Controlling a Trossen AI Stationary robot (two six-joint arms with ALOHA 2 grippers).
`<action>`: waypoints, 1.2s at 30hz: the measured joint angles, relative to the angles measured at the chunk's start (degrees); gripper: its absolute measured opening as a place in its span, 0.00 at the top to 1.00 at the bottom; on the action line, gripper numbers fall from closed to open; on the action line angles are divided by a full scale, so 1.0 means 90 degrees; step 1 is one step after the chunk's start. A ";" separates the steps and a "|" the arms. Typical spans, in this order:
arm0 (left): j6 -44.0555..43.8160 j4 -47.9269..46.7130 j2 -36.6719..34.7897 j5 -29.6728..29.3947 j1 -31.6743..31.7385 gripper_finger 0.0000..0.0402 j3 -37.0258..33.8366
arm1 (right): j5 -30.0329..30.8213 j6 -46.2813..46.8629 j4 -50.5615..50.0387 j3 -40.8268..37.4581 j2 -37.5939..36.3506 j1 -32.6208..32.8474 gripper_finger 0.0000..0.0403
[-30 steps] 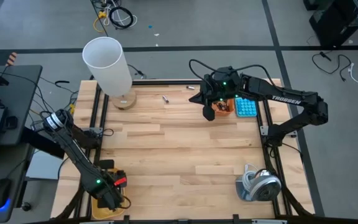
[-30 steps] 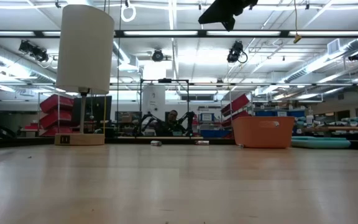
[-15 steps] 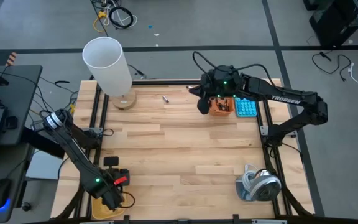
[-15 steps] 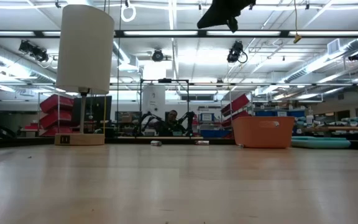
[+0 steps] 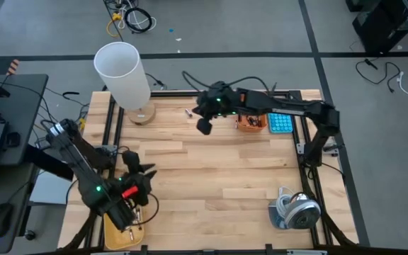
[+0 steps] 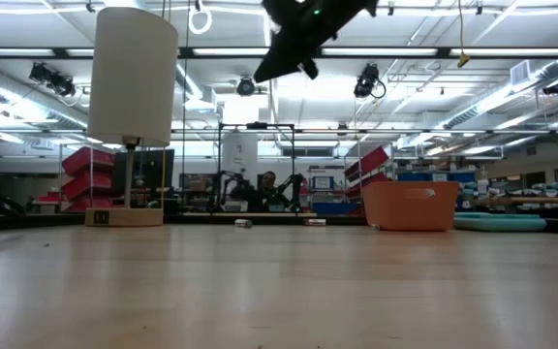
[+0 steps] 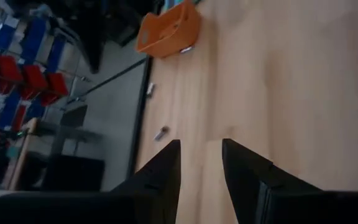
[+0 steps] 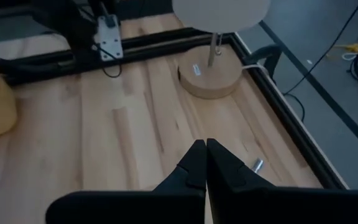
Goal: Sort batteries
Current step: Put the silver battery into the yellow bin
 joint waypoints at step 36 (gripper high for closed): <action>-0.1834 0.0662 -0.1775 -0.3502 0.0255 0.70 -0.4146 | -0.0704 0.1378 -0.0396 0.1636 0.2830 -0.1282 1.00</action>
